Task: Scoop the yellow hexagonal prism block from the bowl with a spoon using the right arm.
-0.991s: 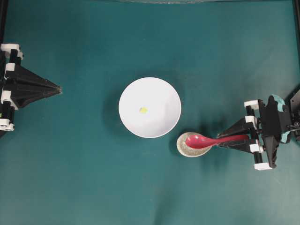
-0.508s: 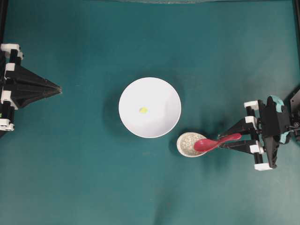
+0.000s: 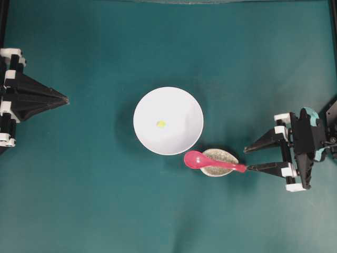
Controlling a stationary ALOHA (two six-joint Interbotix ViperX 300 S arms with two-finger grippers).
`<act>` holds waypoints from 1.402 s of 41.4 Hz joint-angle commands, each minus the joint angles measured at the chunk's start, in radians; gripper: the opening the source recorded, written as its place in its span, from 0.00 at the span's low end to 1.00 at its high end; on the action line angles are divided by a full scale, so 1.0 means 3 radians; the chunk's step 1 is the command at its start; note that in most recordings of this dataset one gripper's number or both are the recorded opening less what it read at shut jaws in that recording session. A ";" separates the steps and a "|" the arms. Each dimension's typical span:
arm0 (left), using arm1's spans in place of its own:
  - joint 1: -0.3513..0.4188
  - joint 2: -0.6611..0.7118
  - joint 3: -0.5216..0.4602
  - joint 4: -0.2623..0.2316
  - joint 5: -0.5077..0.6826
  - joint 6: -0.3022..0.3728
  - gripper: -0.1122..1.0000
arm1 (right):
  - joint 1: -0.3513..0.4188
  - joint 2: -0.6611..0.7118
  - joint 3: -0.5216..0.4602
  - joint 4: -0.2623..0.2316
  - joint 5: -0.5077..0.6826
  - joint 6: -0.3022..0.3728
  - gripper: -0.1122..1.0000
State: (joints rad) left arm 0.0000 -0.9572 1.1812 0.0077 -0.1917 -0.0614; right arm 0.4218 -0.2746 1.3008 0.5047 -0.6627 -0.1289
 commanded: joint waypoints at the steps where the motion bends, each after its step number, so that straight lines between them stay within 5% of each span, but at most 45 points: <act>1: 0.0005 0.0031 -0.0046 0.0010 -0.0036 -0.0005 0.11 | -0.0005 -0.0036 -0.0036 0.0000 -0.0031 -0.0005 0.59; 33: 0.0005 0.0031 -0.0046 0.0010 -0.0036 -0.0005 0.11 | 0.0036 -0.0005 0.0123 0.0031 -0.0511 0.0118 0.59; 58: 0.0000 0.0031 -0.0046 0.0010 -0.0015 0.0005 0.11 | 0.0440 0.1012 0.0281 0.0031 -0.1764 0.0757 0.59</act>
State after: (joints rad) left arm 0.0000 -0.9572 1.1812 0.0077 -0.1917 -0.0614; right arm 0.5446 -0.0046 1.3944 0.5139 -1.1474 0.0828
